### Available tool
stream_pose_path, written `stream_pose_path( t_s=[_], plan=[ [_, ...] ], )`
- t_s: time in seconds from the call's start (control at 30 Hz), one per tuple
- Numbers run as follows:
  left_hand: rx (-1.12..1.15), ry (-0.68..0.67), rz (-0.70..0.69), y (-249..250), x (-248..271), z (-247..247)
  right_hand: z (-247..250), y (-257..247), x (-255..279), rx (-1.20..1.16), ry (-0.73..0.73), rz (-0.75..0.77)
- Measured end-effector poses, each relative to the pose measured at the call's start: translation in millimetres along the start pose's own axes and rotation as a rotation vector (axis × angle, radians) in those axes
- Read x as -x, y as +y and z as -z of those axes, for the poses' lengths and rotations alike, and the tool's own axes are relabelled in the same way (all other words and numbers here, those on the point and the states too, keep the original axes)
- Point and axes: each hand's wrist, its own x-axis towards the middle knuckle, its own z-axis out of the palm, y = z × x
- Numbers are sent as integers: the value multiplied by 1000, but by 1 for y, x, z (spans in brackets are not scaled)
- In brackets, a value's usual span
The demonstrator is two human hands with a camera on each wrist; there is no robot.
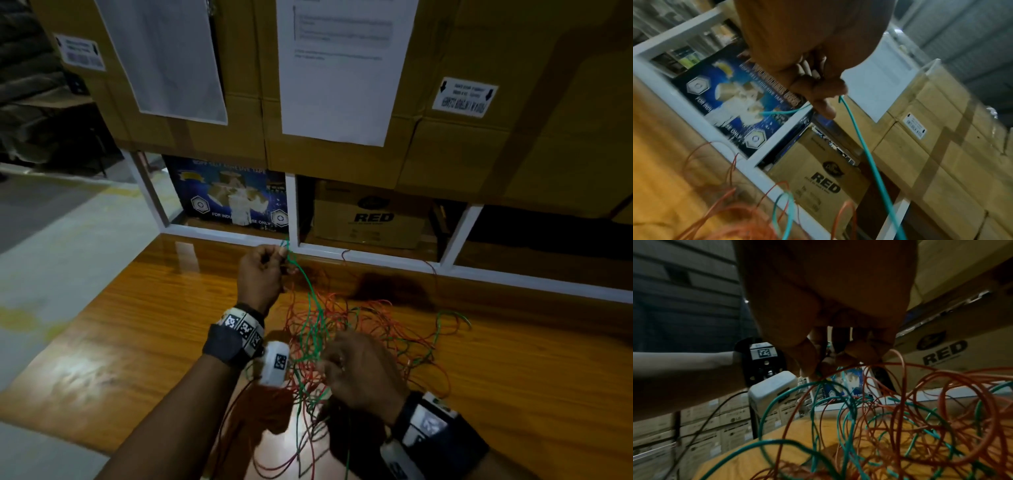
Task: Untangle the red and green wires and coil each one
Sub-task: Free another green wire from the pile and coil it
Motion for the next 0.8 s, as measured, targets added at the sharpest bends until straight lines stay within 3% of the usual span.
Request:
stream_pose_path(
  t_s=[0.17, 0.27, 0.4, 0.57, 0.67, 0.8],
  plan=[
    [63, -114, 0, 7, -2, -5, 11, 1, -19, -274, 209, 32],
    [127, -161, 15, 7, 3, -11, 20, 14, -37, -370, 367, -88],
    [253, -172, 27, 11, 4, -9, 21, 44, -38, -401, 308, -255],
    [341, -131, 73, 10, -2, 4, -9, 38, 13, -473, 135, -200],
    [369, -144, 100, 7, 0, 5, -22, 27, 23, -467, 174, -260],
    [403, -66, 118, 3, 0, 6, -25, 12, 35, -513, 262, -237]
  ],
)
